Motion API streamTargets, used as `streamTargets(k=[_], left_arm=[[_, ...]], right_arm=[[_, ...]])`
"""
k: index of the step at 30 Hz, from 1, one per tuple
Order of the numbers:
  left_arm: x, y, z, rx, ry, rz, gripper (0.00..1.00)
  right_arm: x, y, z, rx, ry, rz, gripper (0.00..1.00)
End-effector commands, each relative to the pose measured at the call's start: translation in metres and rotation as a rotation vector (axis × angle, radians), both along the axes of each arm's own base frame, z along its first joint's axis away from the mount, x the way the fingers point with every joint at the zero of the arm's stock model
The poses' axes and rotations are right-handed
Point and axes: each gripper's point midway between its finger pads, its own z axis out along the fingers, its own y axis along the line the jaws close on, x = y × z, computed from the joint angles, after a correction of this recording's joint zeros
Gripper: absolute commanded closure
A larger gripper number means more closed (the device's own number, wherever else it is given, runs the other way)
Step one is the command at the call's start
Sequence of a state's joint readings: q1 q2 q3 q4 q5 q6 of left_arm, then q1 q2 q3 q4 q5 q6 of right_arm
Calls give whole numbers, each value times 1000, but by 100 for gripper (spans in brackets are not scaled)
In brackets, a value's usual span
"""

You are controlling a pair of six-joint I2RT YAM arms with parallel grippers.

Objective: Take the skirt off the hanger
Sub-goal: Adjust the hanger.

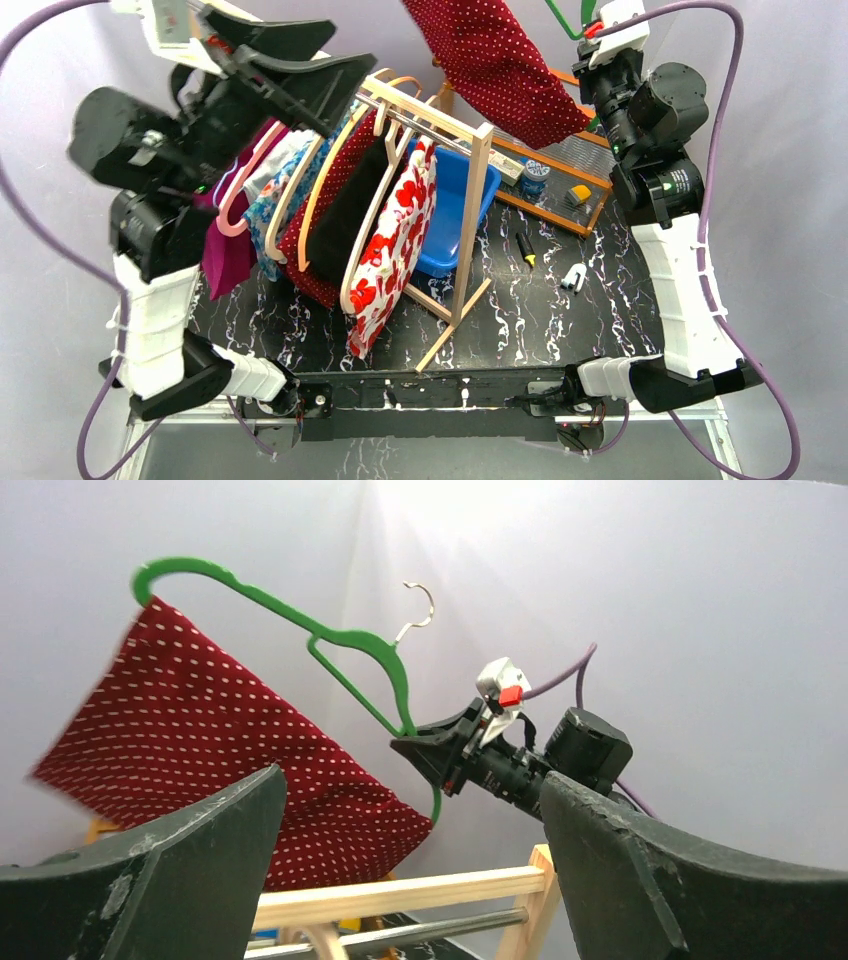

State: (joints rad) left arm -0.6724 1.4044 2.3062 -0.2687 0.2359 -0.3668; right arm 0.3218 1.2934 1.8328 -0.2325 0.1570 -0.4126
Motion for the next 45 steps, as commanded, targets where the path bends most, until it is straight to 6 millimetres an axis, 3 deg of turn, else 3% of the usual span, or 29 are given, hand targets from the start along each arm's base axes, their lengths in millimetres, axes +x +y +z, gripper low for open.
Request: streamTargets(k=[1, 5, 8, 14, 17, 22, 27, 32, 37, 40, 45], left_arm=[[11, 26, -20, 57, 63, 161, 2], [6, 36, -45, 95, 123, 186, 2], [-9, 32, -63, 146, 148, 118, 2], [-77, 0, -84, 260, 79, -280, 2], [-90, -11, -102, 313, 92, -403, 2], [-94, -19, -127, 361, 127, -472, 2], [-104, -29, -145, 369, 151, -593, 4], [-99, -29, -161, 362, 168, -568, 3], [-70, -28, -182, 335, 272, -423, 3], [-65, -24, -186, 327, 300, -378, 4], [-64, -16, -187, 325, 325, -330, 5]], right_arm=[[-28, 1, 71, -17, -253, 43, 100], [-13, -31, 55, -41, -142, -155, 100], [-18, -46, 31, -71, -64, -227, 100], [-72, -61, 0, -132, -59, -209, 100], [-90, -65, -17, -184, -60, -199, 100], [-116, -76, -42, -238, 47, -202, 100], [-148, -63, -83, -420, 109, -50, 100], [-187, -51, -80, -494, 32, 78, 100], [-208, -51, -107, -781, 59, 153, 100], [-220, -47, -97, -795, 38, 193, 100], [-234, -26, -101, -786, 42, 343, 100]])
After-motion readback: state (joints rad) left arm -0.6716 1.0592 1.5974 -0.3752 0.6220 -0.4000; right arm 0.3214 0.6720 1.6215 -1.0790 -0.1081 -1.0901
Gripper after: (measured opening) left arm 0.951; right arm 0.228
